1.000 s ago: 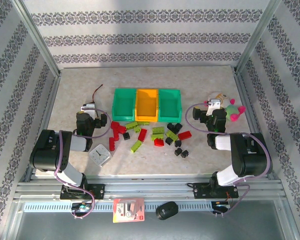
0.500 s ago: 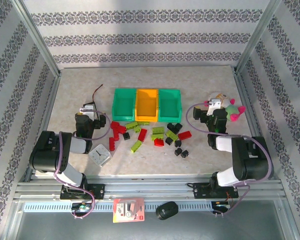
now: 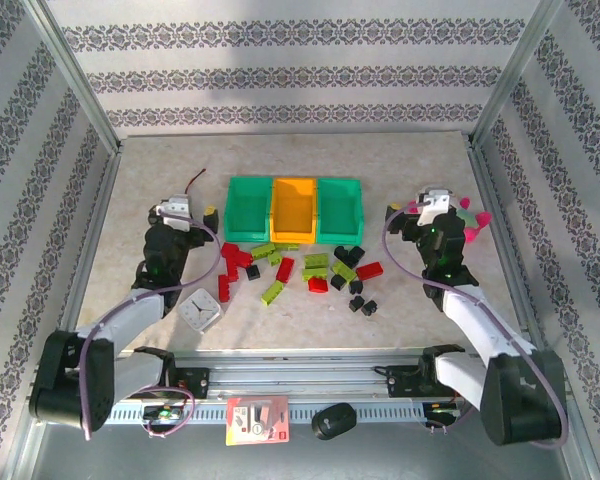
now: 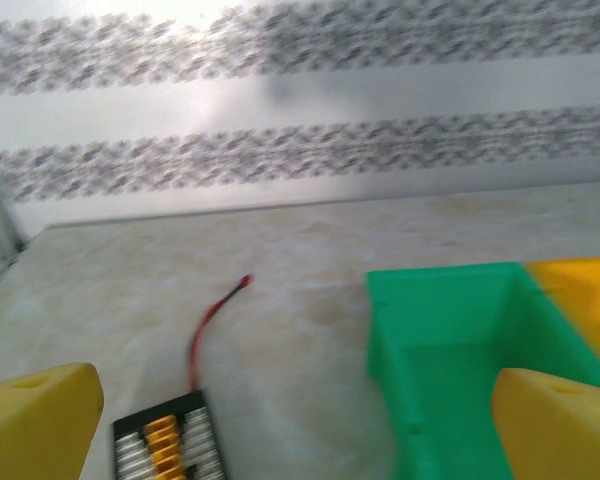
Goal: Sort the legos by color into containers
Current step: Move the lego to the middle-right of the table.
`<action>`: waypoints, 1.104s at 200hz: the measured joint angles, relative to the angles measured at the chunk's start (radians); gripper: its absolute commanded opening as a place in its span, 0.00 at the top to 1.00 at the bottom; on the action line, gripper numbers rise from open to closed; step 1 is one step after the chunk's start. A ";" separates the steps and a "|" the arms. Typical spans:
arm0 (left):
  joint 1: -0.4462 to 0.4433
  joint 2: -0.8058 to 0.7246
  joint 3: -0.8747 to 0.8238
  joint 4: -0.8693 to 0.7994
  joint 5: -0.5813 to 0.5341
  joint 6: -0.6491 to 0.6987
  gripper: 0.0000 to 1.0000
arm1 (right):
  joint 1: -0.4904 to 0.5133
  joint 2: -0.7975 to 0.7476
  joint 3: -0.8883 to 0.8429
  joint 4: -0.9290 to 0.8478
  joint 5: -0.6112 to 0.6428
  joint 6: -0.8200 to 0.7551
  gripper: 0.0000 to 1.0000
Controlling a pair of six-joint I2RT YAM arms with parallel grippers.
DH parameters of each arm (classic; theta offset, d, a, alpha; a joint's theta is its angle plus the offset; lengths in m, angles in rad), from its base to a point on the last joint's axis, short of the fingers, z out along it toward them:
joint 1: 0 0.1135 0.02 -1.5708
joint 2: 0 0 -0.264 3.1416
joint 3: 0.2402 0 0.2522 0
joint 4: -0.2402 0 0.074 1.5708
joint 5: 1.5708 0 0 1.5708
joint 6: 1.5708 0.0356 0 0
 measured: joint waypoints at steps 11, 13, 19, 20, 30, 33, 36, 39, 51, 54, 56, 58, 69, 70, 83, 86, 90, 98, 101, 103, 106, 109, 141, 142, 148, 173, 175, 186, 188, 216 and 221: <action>-0.041 -0.031 0.022 -0.050 0.027 0.008 0.01 | 0.032 -0.028 0.029 -0.079 0.002 0.015 0.02; -0.050 -0.037 0.026 -0.059 0.034 0.011 0.01 | 0.039 -0.033 0.034 -0.094 0.000 0.019 0.02; -0.076 -0.052 0.037 -0.084 0.050 0.020 0.01 | 0.061 -0.047 0.047 -0.134 0.002 0.026 0.02; -0.080 -0.054 0.038 -0.087 0.052 0.021 0.01 | 0.064 -0.049 0.048 -0.140 0.002 0.027 0.02; -0.123 -0.074 0.054 -0.124 0.080 0.036 0.01 | 0.103 -0.067 0.067 -0.206 0.005 0.039 0.02; -0.136 -0.080 0.058 -0.134 0.090 0.042 0.01 | 0.116 -0.072 0.072 -0.227 0.006 0.043 0.02; -0.151 -0.085 0.061 -0.145 0.101 0.048 0.01 | 0.130 -0.076 0.079 -0.249 0.007 0.046 0.02; -0.160 -0.089 0.063 -0.154 0.107 0.052 0.01 | 0.142 -0.079 0.084 -0.270 0.010 0.048 0.02; -0.211 -0.105 0.070 -0.192 0.146 0.072 0.01 | 0.194 -0.084 0.102 -0.345 0.021 0.056 0.02; -0.222 -0.107 0.071 -0.201 0.157 0.076 0.01 | 0.208 -0.084 0.106 -0.365 0.027 0.058 0.02; -0.232 -0.109 0.071 -0.208 0.162 0.080 0.01 | 0.220 -0.084 0.109 -0.379 0.034 0.061 0.02; -0.237 -0.110 0.072 -0.213 0.166 0.083 0.01 | 0.227 -0.084 0.111 -0.389 0.037 0.064 0.02; -0.285 -0.111 0.075 -0.251 0.196 0.100 0.01 | 0.275 -0.080 0.121 -0.458 0.054 0.078 0.02; -0.288 -0.111 0.075 -0.254 0.197 0.102 0.01 | 0.278 -0.080 0.122 -0.463 0.055 0.079 0.02; -0.345 -0.108 0.082 -0.298 0.233 0.117 0.01 | 0.323 -0.062 0.139 -0.539 0.069 0.102 0.02; -0.354 -0.107 0.084 -0.305 0.237 0.122 0.01 | 0.332 -0.057 0.143 -0.554 0.072 0.106 0.02; -0.373 -0.103 0.087 -0.313 0.249 0.126 0.01 | 0.343 -0.047 0.149 -0.574 0.074 0.114 0.02; -0.404 -0.095 0.090 -0.323 0.267 0.134 0.01 | 0.357 -0.025 0.159 -0.611 0.079 0.131 0.02; -0.415 -0.092 0.092 -0.325 0.274 0.135 0.01 | 0.361 -0.018 0.162 -0.622 0.080 0.135 0.02; -0.423 -0.089 0.092 -0.327 0.280 0.137 0.01 | 0.364 -0.010 0.165 -0.631 0.081 0.140 0.02; -0.431 -0.085 0.093 -0.328 0.284 0.138 0.01 | 0.365 -0.004 0.167 -0.642 0.081 0.146 0.02; -0.443 -0.080 0.093 -0.328 0.291 0.139 0.01 | 0.367 0.006 0.170 -0.654 0.083 0.153 0.02; -0.499 -0.023 0.093 -0.327 0.338 0.153 0.01 | 0.360 0.134 0.215 -0.768 0.092 0.207 0.02; -0.499 -0.021 0.093 -0.327 0.339 0.153 0.01 | 0.360 0.138 0.216 -0.771 0.092 0.208 0.02; -0.500 -0.008 0.093 -0.327 0.343 0.153 0.01 | 0.354 0.168 0.228 -0.790 0.092 0.214 0.03; -0.500 0.020 0.093 -0.327 0.354 0.155 0.01 | 0.330 0.290 0.289 -0.850 0.090 0.242 0.04; -0.500 0.021 0.093 -0.327 0.354 0.156 0.01 | 0.328 0.299 0.293 -0.853 0.089 0.244 0.04; -0.500 0.024 0.095 -0.327 0.358 0.157 0.01 | 0.320 0.338 0.310 -0.864 0.086 0.253 0.04; -0.500 0.024 0.095 -0.327 0.358 0.157 0.01 | 0.320 0.343 0.312 -0.867 0.087 0.254 0.04; -0.500 0.027 0.099 -0.321 0.361 0.160 0.01 | 0.290 0.411 0.333 -0.879 0.063 0.265 0.05; -0.500 0.027 0.099 -0.319 0.361 0.160 0.01 | 0.286 0.420 0.335 -0.880 0.060 0.266 0.05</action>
